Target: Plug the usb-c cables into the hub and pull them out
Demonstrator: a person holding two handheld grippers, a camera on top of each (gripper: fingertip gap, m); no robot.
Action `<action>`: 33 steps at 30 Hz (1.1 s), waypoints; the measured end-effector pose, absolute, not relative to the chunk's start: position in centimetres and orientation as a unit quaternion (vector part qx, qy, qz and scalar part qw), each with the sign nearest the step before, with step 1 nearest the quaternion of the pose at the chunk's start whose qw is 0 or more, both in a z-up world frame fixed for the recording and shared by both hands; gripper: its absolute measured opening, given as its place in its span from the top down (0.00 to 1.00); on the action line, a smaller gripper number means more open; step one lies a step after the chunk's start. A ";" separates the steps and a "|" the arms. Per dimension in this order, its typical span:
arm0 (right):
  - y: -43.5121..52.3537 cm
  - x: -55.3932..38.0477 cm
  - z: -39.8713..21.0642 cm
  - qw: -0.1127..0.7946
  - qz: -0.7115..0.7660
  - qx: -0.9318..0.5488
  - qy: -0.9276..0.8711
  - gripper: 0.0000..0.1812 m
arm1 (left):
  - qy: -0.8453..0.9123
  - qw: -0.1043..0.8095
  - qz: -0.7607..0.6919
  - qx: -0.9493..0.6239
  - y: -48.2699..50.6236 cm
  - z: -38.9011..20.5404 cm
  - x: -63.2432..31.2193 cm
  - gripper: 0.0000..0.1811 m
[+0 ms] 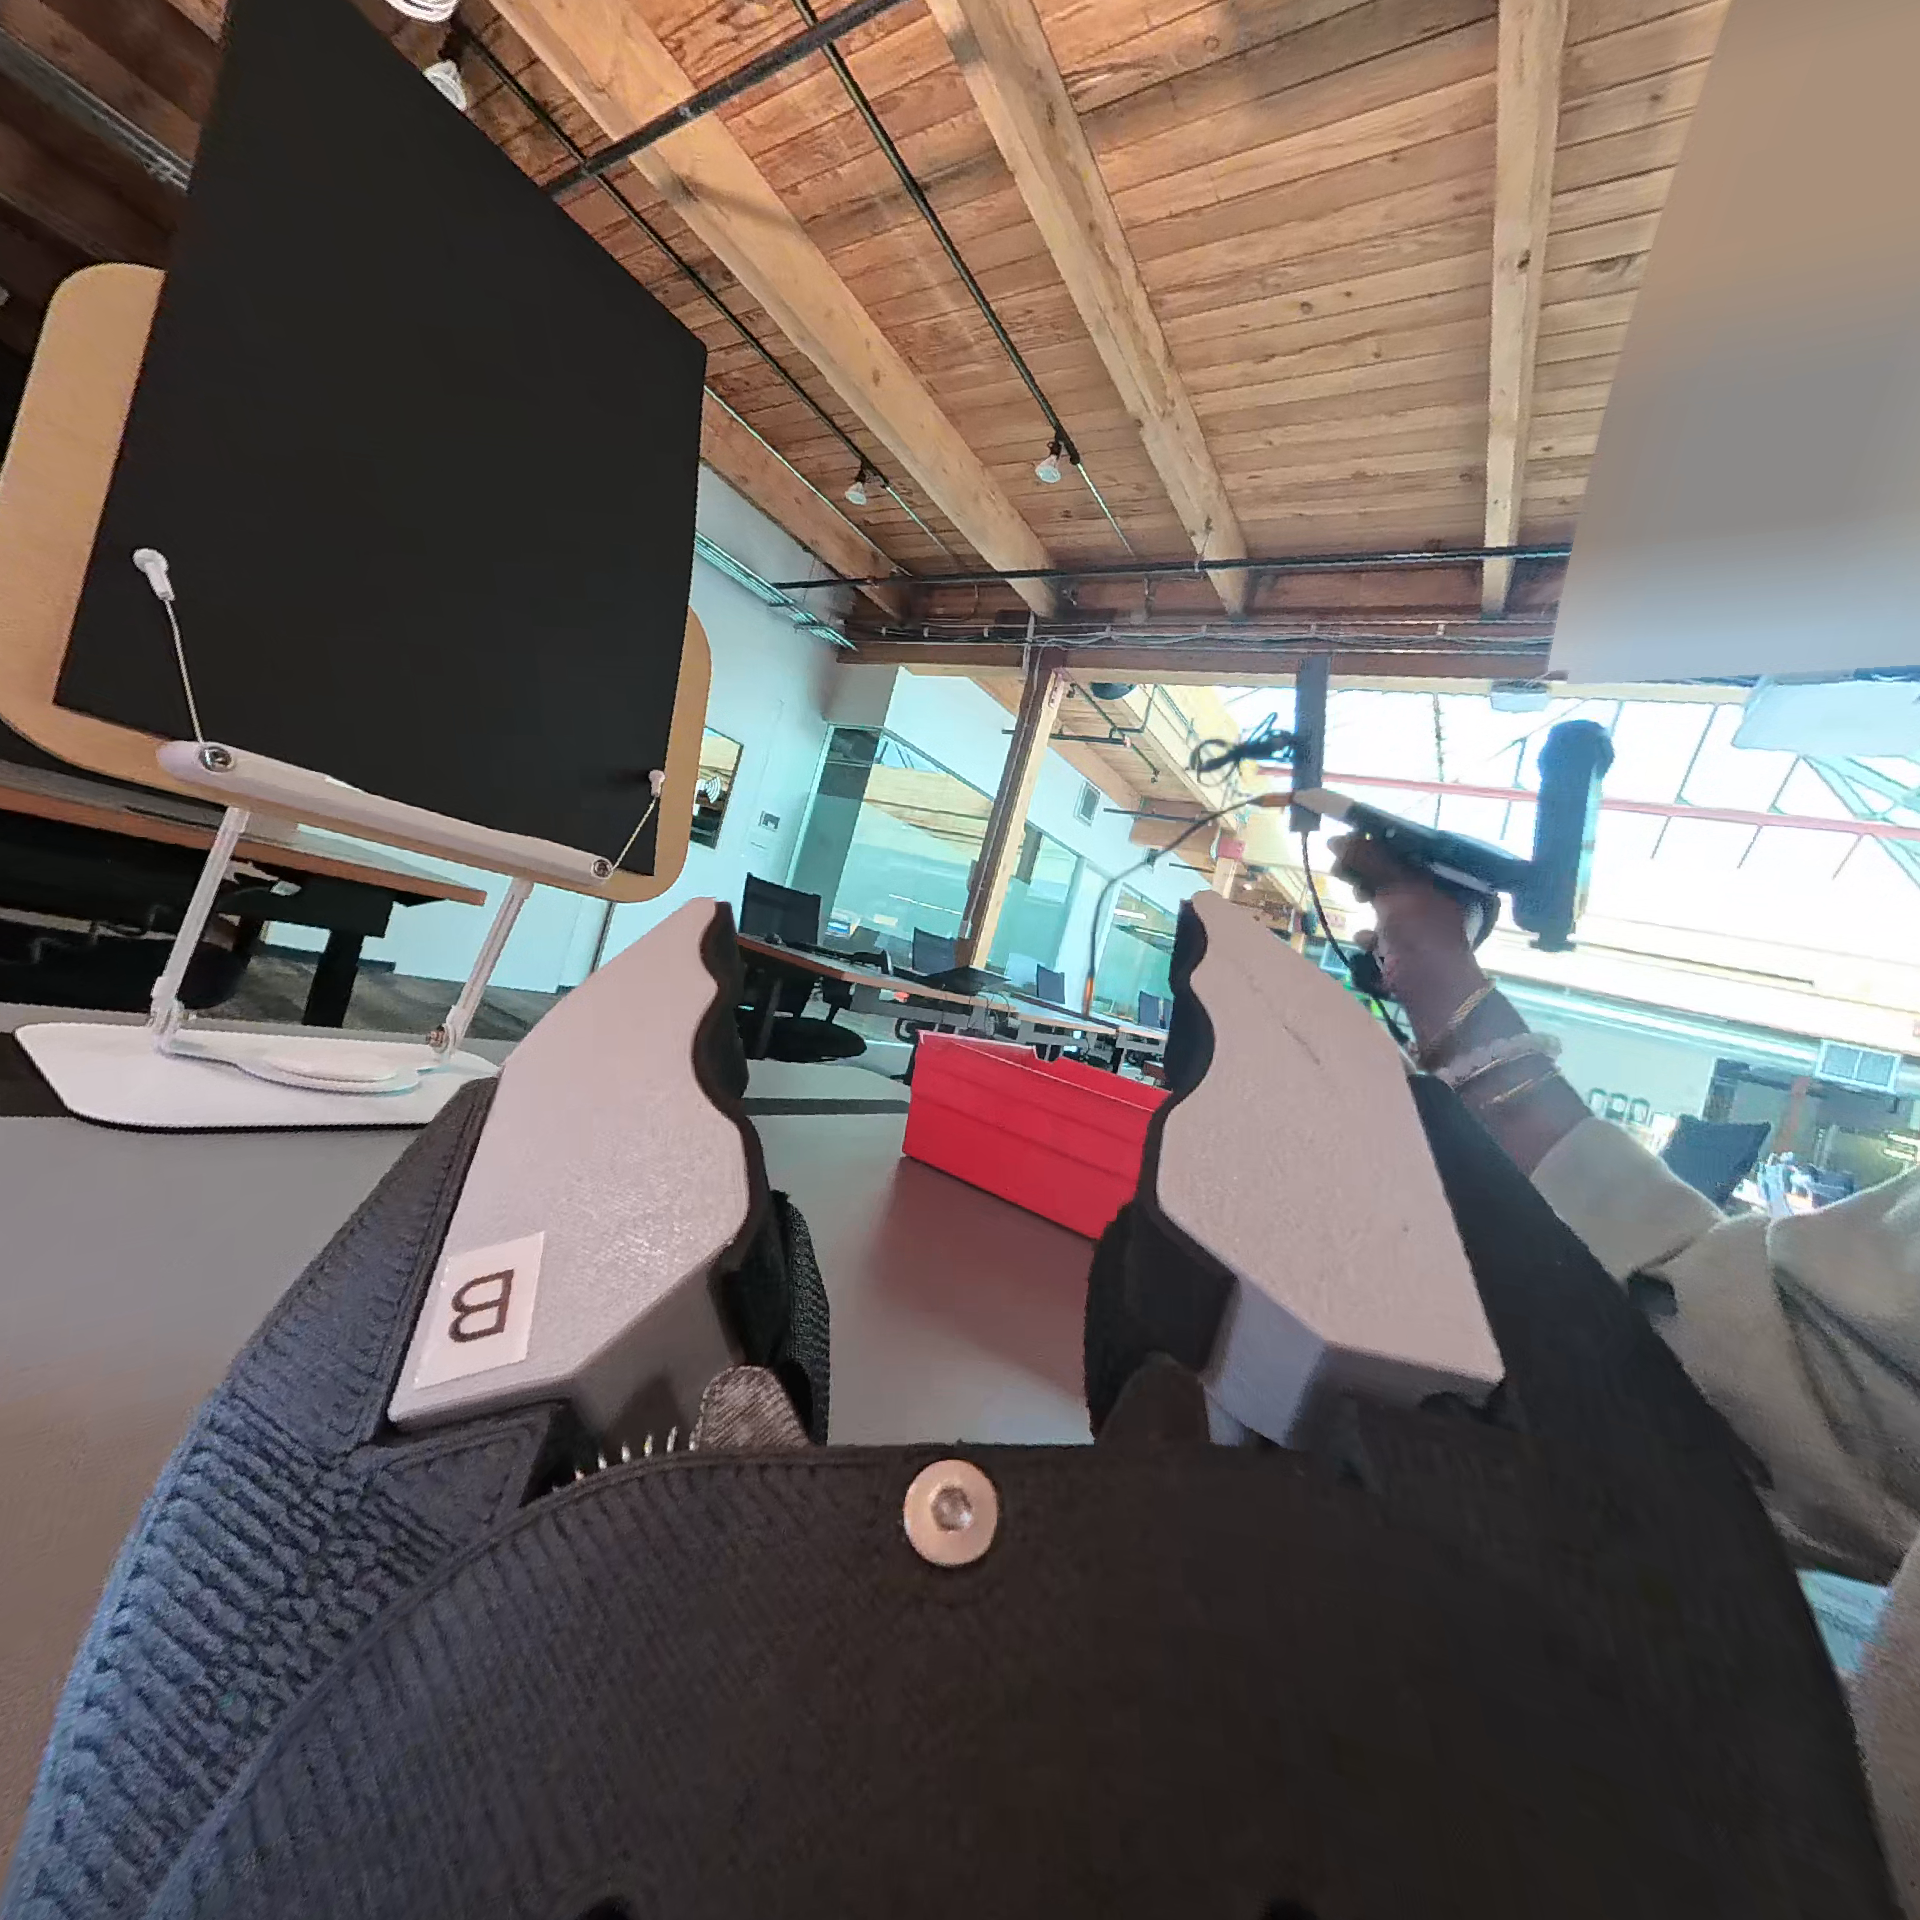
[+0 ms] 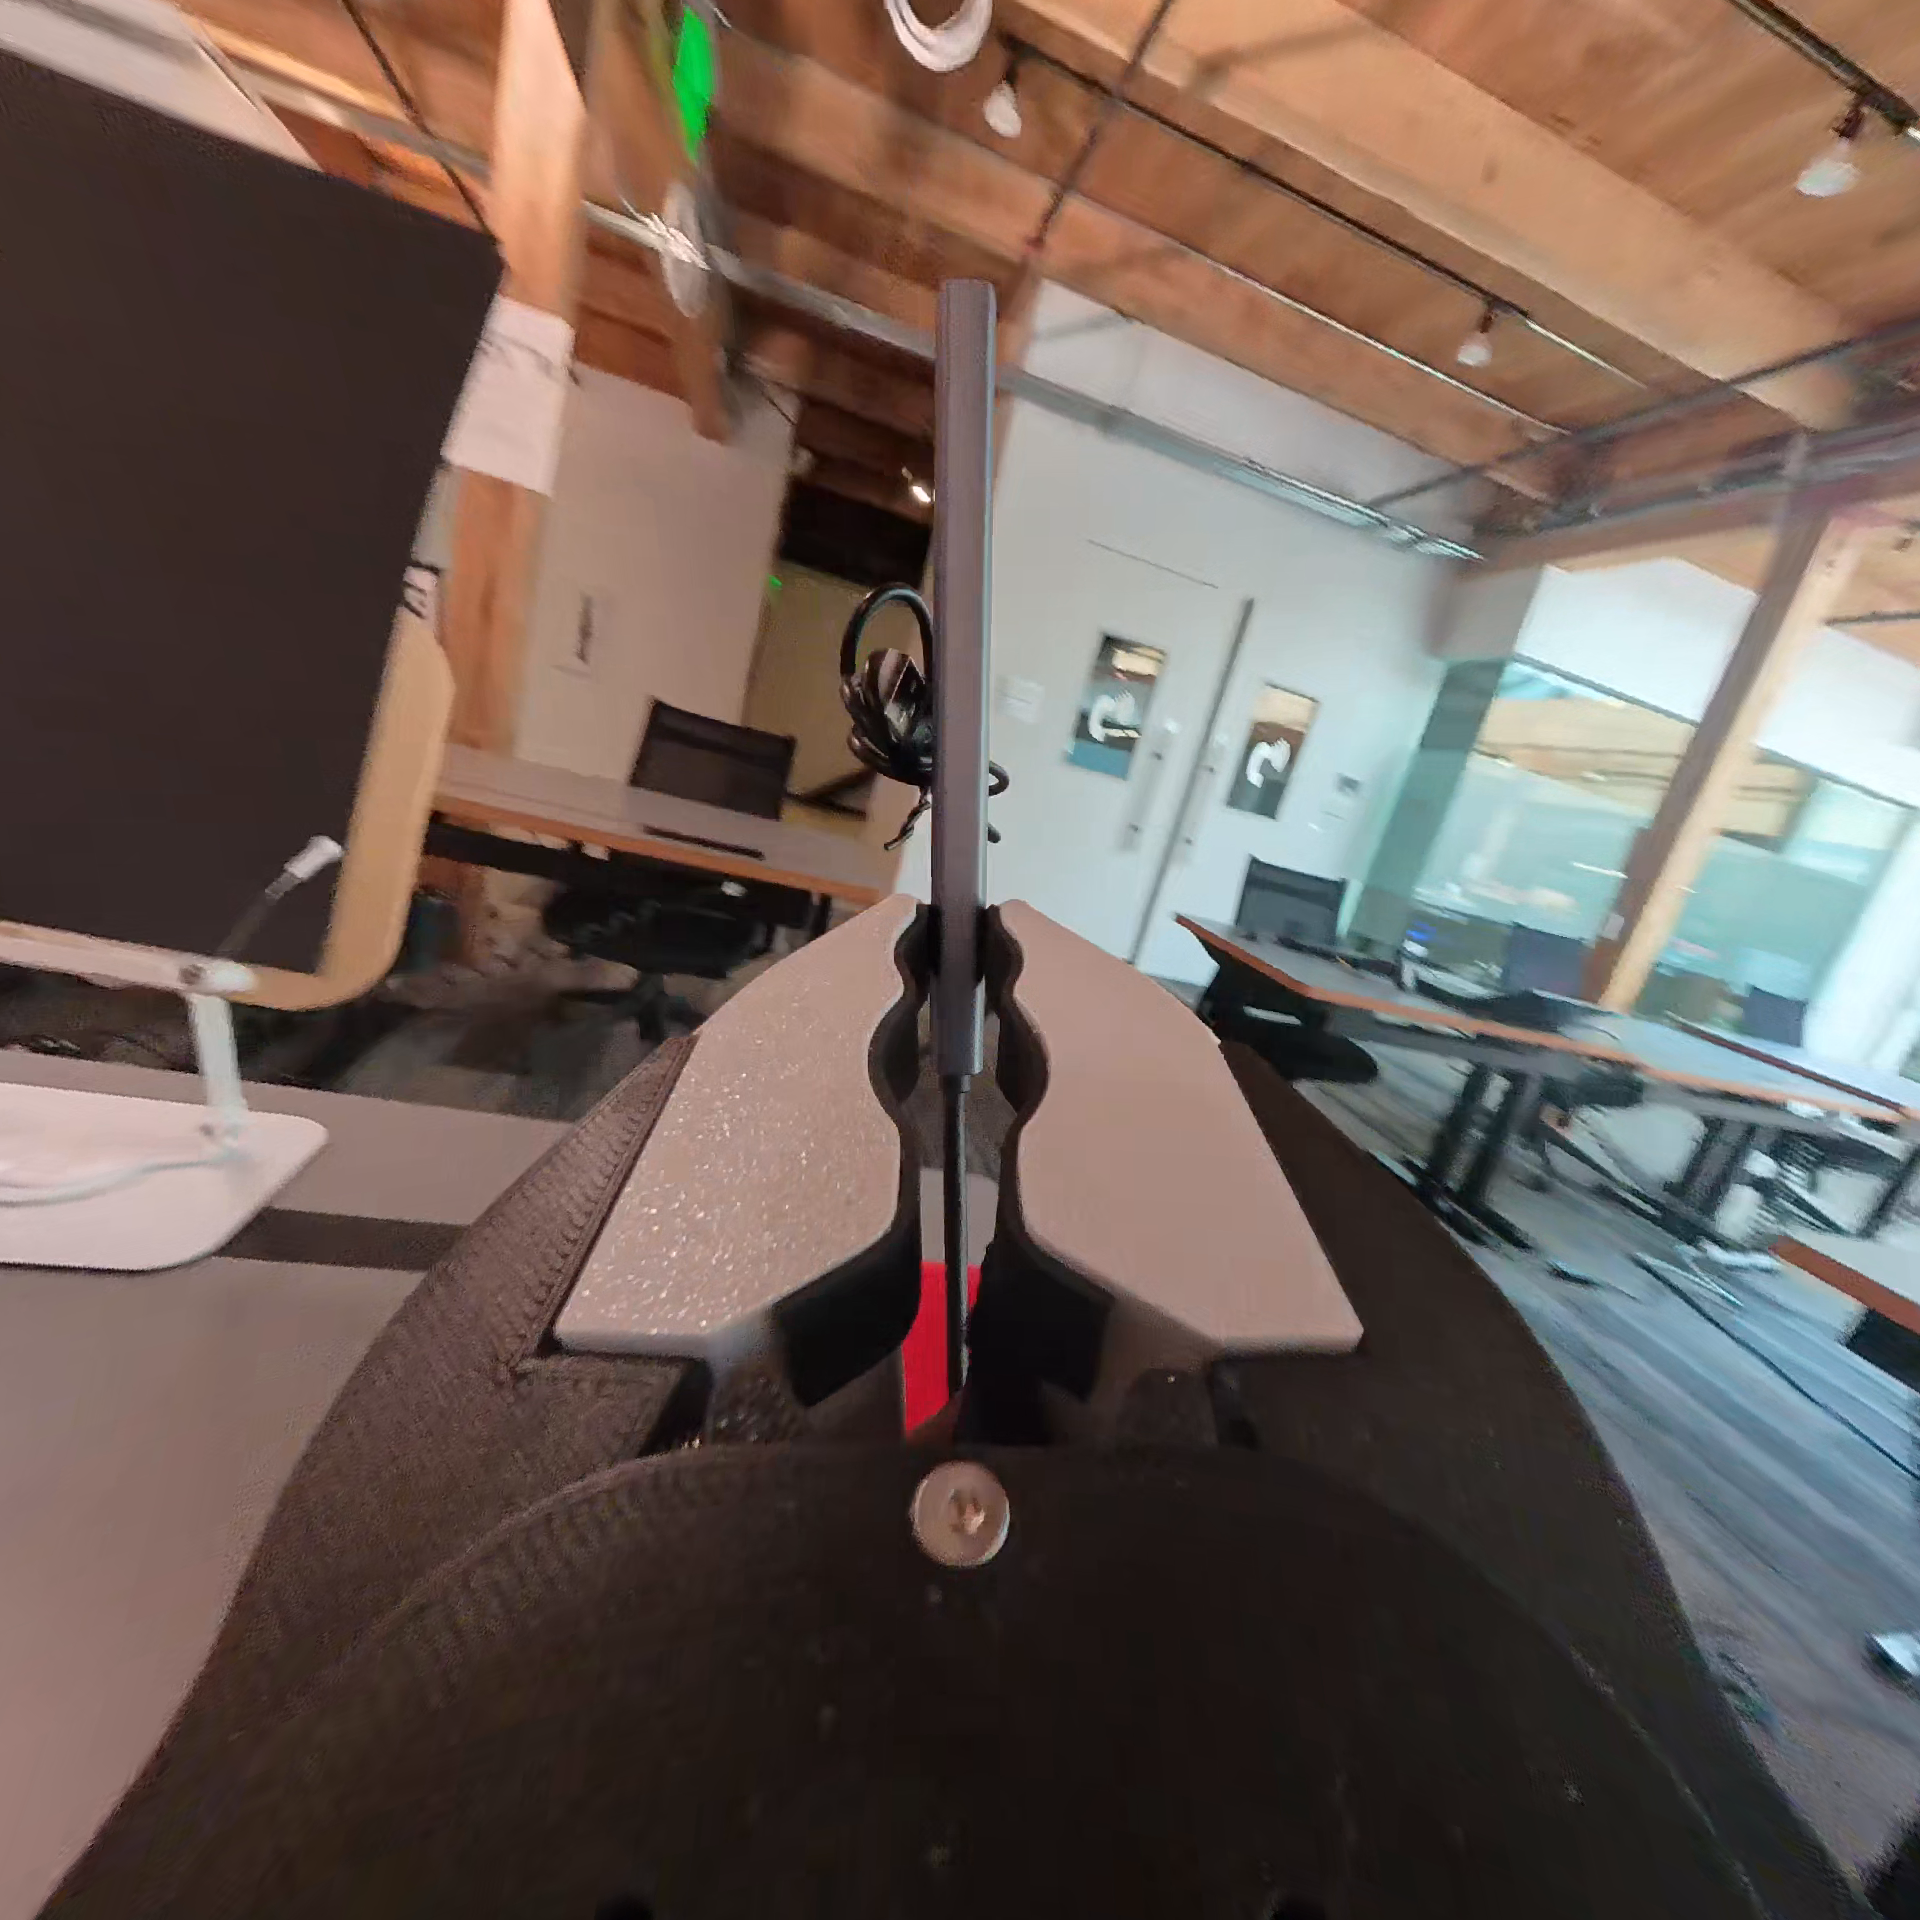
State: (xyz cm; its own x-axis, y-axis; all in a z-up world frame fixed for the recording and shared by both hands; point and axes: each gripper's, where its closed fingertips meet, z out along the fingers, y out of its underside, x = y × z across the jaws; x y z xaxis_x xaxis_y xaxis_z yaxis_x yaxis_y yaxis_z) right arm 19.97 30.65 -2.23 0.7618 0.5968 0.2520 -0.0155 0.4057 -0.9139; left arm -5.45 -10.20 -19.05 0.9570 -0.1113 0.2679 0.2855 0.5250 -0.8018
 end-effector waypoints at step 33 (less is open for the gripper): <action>36.4 16.3 -31.3 0.353 0.221 -0.818 -0.397 0.93 | -0.042 0.843 -0.047 -0.535 -8.7 -19.9 -4.0 0.57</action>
